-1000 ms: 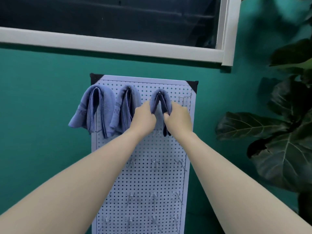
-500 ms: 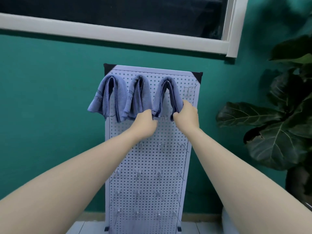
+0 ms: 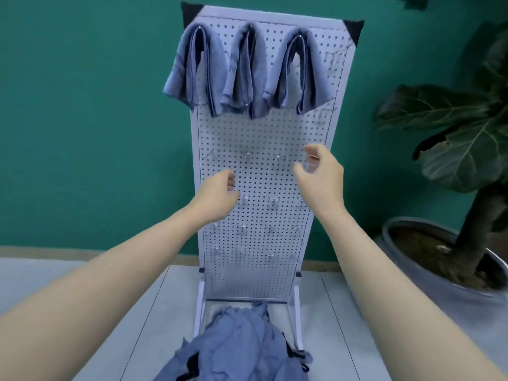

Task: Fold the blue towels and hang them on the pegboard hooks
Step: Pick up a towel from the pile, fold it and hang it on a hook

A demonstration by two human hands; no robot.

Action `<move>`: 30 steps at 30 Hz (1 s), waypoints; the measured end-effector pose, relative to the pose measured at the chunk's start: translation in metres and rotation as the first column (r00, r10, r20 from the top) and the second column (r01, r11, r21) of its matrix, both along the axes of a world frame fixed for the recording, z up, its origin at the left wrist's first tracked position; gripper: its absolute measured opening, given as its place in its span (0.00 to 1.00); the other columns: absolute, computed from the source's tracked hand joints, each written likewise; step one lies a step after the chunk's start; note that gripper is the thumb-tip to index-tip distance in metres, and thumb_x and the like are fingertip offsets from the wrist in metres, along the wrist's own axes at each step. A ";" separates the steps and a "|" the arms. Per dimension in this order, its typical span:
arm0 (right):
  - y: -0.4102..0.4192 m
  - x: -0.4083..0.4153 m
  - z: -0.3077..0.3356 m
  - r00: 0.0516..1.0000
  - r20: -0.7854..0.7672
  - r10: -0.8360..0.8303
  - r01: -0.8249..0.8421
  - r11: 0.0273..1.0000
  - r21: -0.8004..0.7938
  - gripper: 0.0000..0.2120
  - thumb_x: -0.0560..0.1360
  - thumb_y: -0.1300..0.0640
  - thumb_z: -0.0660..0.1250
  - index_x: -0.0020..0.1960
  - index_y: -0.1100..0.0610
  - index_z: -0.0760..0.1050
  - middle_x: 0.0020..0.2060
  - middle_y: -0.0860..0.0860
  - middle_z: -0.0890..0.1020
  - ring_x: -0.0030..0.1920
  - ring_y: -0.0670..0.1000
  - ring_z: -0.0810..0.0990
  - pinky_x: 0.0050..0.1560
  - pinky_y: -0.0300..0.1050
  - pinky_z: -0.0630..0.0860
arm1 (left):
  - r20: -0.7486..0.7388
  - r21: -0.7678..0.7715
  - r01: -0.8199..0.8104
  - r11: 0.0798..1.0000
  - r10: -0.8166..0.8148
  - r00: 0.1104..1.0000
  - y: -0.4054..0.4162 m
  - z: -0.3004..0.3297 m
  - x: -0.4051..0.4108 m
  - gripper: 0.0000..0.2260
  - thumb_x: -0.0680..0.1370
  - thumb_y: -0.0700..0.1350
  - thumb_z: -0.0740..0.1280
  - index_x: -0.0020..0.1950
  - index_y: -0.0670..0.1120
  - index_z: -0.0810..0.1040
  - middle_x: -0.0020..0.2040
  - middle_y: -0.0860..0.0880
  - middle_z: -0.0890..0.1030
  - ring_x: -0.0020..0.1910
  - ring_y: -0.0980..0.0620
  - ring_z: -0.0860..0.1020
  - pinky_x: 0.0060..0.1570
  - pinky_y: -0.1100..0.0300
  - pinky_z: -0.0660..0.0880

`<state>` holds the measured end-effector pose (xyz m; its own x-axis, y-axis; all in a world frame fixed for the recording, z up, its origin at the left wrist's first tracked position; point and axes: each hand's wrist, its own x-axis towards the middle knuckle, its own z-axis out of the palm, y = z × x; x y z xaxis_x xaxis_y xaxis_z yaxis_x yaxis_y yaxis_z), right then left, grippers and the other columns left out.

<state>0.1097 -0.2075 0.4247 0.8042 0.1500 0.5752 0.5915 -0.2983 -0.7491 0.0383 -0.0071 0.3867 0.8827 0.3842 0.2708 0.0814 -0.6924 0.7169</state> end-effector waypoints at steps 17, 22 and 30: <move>0.005 -0.022 -0.321 0.734 -0.679 -0.033 -0.253 0.914 -0.318 0.11 0.77 0.66 0.69 0.60 0.62 0.79 0.50 0.52 0.81 0.48 0.52 0.79 0.49 0.39 0.74 | -0.452 -0.220 -0.001 0.976 -0.101 0.886 0.000 -0.306 -0.054 0.20 0.80 0.37 0.68 0.73 0.43 0.76 0.67 0.44 0.80 0.62 0.48 0.78 0.56 0.68 0.67; 0.005 -0.027 -0.383 0.660 -0.747 -0.078 -0.319 0.871 -0.373 0.09 0.75 0.66 0.70 0.55 0.58 0.80 0.49 0.54 0.82 0.51 0.53 0.81 0.60 0.48 0.78 | -0.496 -0.250 0.015 0.968 -0.141 0.857 -0.006 -0.343 -0.050 0.17 0.80 0.41 0.69 0.69 0.45 0.79 0.66 0.46 0.80 0.64 0.44 0.78 0.61 0.57 0.74; 0.013 -0.047 -0.448 0.578 -0.816 -0.026 -0.497 0.782 -0.377 0.13 0.76 0.55 0.76 0.56 0.57 0.75 0.44 0.46 0.78 0.50 0.51 0.76 0.43 0.34 0.70 | -0.526 -0.303 0.072 0.950 -0.230 0.819 -0.020 -0.400 -0.048 0.04 0.73 0.42 0.72 0.45 0.46 0.78 0.38 0.47 0.75 0.39 0.51 0.70 0.44 0.52 0.70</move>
